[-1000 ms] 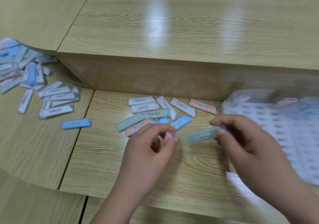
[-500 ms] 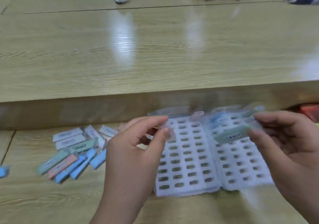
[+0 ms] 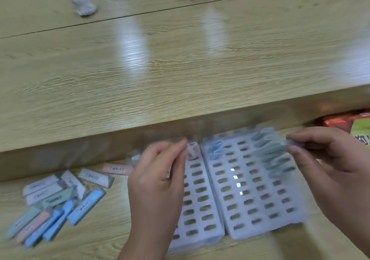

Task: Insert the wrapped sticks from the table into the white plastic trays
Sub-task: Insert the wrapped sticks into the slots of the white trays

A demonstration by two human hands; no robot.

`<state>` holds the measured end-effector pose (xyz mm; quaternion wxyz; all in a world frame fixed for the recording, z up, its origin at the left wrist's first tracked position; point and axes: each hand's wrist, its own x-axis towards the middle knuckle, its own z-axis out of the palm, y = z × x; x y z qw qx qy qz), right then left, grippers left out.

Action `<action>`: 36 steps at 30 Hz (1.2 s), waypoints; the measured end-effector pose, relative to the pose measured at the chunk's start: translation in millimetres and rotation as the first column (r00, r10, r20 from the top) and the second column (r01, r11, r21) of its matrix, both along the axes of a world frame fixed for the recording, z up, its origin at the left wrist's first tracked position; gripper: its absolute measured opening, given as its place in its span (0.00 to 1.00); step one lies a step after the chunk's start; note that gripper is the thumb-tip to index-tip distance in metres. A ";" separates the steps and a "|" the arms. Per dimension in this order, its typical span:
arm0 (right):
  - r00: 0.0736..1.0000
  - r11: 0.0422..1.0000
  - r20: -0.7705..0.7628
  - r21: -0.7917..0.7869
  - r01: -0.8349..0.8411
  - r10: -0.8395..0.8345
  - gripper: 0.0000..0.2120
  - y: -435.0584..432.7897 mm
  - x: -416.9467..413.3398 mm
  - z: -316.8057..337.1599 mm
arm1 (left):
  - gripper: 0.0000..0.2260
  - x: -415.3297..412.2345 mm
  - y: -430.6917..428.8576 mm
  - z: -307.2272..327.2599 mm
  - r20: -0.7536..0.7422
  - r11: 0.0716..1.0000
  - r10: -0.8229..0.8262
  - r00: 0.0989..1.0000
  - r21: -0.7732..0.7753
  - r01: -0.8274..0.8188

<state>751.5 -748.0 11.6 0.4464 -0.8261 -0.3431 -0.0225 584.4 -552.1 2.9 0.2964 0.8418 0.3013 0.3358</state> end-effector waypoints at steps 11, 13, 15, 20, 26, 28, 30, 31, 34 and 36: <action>0.996 0.982 0.083 0.189 0.006 -0.022 0.13 -32.1 16.3 -15.4 | 0.03 4.6 6.3 -12.5 -0.144 0.963 -0.100 0.985 0.237 0.132; 0.995 0.976 0.098 0.219 0.010 -0.032 0.14 -38.5 17.0 -16.1 | 0.02 5.5 10.6 -14.0 -0.173 0.955 -0.170 0.970 0.213 0.205; 0.992 0.978 0.127 0.208 -0.013 -0.014 0.15 -46.8 16.1 -16.9 | 0.02 5.9 10.9 -15.4 -0.191 0.947 -0.200 0.961 0.214 0.239; 0.991 0.977 0.133 0.207 -0.054 0.026 0.15 -60.6 6.7 -18.1 | 0.04 4.0 5.8 -23.6 -0.146 0.955 -0.182 0.972 0.208 0.210; 0.974 0.986 0.166 0.041 -0.160 0.151 0.08 -56.3 2.3 -11.7 | 0.03 3.3 -0.6 -30.4 -0.097 0.974 -0.165 0.982 0.138 0.177; 0.971 0.982 0.149 -0.045 -0.183 0.188 0.06 -53.6 2.0 -17.2 | 0.04 3.0 -0.4 -30.9 -0.105 0.975 -0.160 0.982 0.139 0.173; 0.970 0.974 0.136 -0.129 -0.184 0.201 0.08 -53.3 2.1 -22.0 | 0.06 2.4 -0.6 -30.4 -0.114 0.976 -0.153 0.982 0.139 0.168; 0.970 0.970 0.134 -0.160 -0.183 0.205 0.09 -53.9 2.6 -22.9 | 0.06 2.4 -0.7 -29.9 -0.114 0.977 -0.151 0.982 0.136 0.166; 0.961 0.953 0.140 -0.227 -0.202 0.237 0.09 -54.5 2.7 -23.1 | 0.07 2.4 -1.6 -29.0 -0.123 0.975 -0.148 0.981 0.149 0.166; 0.956 0.940 0.154 -0.273 -0.202 0.251 0.07 -54.1 -0.1 -22.7 | 0.08 2.0 -3.5 -29.4 -0.124 0.973 -0.149 0.981 0.159 0.168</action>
